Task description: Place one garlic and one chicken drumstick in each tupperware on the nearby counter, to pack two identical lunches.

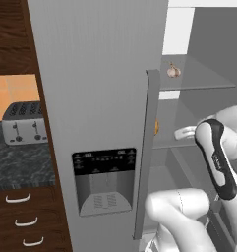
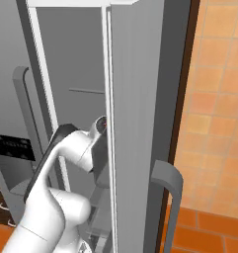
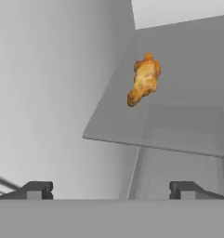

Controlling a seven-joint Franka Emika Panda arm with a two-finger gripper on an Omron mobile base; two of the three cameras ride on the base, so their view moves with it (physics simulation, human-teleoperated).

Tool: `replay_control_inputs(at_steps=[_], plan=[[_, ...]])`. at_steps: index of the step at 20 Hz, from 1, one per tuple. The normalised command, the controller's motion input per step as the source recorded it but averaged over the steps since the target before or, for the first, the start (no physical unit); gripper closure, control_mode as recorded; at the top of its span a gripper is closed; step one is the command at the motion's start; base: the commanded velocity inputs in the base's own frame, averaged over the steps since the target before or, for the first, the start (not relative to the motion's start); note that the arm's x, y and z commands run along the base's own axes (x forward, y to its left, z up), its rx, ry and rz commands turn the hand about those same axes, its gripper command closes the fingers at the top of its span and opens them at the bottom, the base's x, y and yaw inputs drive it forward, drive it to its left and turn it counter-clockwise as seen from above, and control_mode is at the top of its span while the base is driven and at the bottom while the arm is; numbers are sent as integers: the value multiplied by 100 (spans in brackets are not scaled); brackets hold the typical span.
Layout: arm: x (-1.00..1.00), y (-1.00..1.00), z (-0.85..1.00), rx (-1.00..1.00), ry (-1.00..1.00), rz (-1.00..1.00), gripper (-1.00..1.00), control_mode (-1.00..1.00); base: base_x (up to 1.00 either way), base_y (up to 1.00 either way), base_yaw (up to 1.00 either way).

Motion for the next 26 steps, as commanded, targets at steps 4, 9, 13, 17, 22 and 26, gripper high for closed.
replay_control_inputs(at_steps=[4, 9, 13, 17, 22, 26], plan=[[100, 0, -44, 15, 12, -16, -100, -100, 0, 0, 0], [100, 1, -44, 2, 11, -15, -100, -100, 0, 0, 0], [90, 0, -13, 2, 1, -1, -100, -100, 0, 0, 0], [99, 5, -10, 0, 8, 0, -100, -100, 0, 0, 0], [91, 0, -32, 0, 2, 2, -100, -100, 0, 0, 0], [84, 0, -54, 0, 0, 2, -100, -100, 0, 0, 0]])
